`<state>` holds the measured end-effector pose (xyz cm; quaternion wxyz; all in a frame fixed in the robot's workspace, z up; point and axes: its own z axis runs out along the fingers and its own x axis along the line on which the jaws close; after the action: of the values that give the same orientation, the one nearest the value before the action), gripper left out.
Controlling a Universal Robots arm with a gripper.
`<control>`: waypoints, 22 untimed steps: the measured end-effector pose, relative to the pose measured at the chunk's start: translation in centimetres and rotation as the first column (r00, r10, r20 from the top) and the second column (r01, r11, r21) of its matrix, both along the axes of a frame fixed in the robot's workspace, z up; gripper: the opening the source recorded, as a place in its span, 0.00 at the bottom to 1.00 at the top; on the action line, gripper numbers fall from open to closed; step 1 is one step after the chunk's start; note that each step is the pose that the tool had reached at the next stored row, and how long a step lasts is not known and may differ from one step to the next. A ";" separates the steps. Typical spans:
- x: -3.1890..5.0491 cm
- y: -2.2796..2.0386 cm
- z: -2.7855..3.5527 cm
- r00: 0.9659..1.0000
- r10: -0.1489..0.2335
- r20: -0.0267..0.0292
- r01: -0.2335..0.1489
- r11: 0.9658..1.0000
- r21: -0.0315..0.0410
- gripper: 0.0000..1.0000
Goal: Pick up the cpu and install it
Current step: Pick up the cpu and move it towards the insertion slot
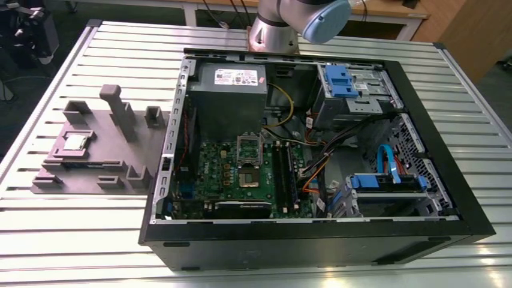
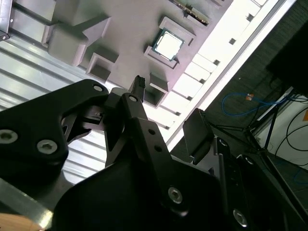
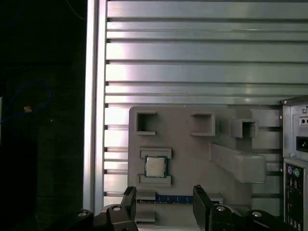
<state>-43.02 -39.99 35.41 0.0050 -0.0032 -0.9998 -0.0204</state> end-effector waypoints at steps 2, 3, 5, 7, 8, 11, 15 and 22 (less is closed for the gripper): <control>0.00 0.00 -0.08 1.000 0.000 0.000 0.000 1.000 0.000 0.59; 0.00 0.00 -0.12 1.000 0.000 0.000 0.000 1.000 0.000 0.59; 0.00 0.00 -0.21 1.000 0.000 0.000 0.000 1.000 0.000 0.59; 0.00 0.00 -0.29 1.000 0.000 0.000 0.000 1.000 0.000 0.59; 0.00 0.00 -0.33 1.000 0.000 0.000 0.000 1.000 0.000 0.59; 0.00 0.00 -0.45 1.000 0.000 0.000 0.000 1.000 0.000 0.59; 0.00 0.00 -0.50 1.000 0.000 0.000 0.000 1.000 0.000 0.59; 0.00 0.00 -0.62 1.000 0.000 0.000 0.000 1.000 0.000 0.59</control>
<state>-43.02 -39.99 34.78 0.0050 -0.0032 -0.9998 -0.0205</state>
